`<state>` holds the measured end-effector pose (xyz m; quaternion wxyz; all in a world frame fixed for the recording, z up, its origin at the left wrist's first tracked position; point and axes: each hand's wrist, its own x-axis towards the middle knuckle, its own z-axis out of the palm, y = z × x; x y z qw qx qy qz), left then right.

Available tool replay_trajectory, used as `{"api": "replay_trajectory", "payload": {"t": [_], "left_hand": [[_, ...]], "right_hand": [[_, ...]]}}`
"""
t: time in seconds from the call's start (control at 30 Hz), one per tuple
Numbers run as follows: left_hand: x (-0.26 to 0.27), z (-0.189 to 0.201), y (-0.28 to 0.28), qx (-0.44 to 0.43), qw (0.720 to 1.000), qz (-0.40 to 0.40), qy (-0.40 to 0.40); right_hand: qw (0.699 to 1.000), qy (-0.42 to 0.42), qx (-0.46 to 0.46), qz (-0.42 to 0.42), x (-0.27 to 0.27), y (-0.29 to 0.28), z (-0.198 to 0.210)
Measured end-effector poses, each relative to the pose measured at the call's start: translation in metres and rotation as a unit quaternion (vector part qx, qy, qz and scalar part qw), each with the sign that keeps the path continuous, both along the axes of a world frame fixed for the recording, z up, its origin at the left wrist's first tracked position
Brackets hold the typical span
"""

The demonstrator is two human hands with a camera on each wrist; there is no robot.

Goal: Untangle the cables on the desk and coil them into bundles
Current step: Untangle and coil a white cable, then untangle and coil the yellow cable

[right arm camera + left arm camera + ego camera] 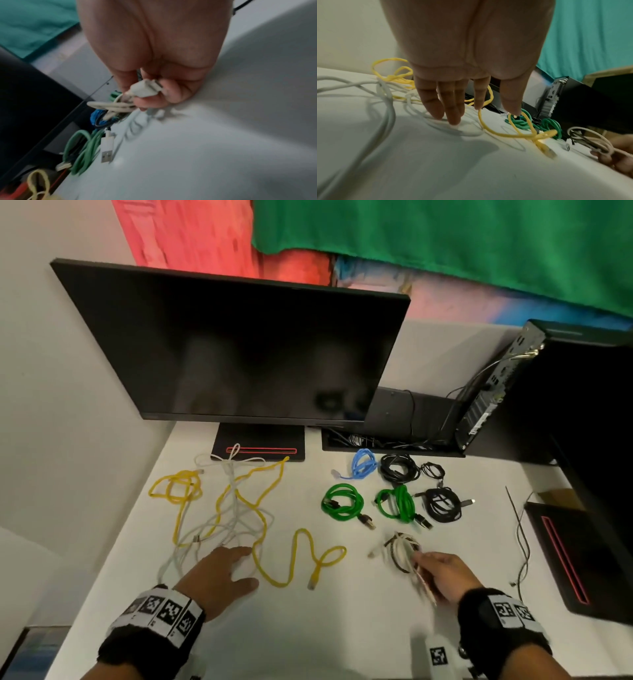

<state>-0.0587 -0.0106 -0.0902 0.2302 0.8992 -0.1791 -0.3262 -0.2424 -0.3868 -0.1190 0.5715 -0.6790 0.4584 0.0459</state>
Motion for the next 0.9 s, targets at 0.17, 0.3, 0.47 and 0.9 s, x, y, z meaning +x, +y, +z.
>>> {"api": "replay_trajectory", "payload": {"t": [0.17, 0.3, 0.47, 0.9], "left_hand": [[-0.014, 0.0, -0.021, -0.002, 0.992, -0.064, -0.107], [-0.018, -0.007, -0.031, 0.076, 0.977, -0.164, -0.111], [-0.017, -0.019, -0.024, 0.118, 0.975, -0.158, -0.103], [-0.002, 0.024, -0.011, -0.091, 0.982, 0.007, -0.164]], "right_hand": [[0.976, 0.081, -0.2, 0.033, 0.007, -0.016, 0.001], [0.941, 0.149, -0.29, 0.092, 0.013, -0.015, 0.018], [0.884, 0.028, -0.401, 0.239, 0.02, 0.021, 0.043], [0.73, -0.01, -0.424, 0.537, 0.112, 0.13, 0.029]]}}
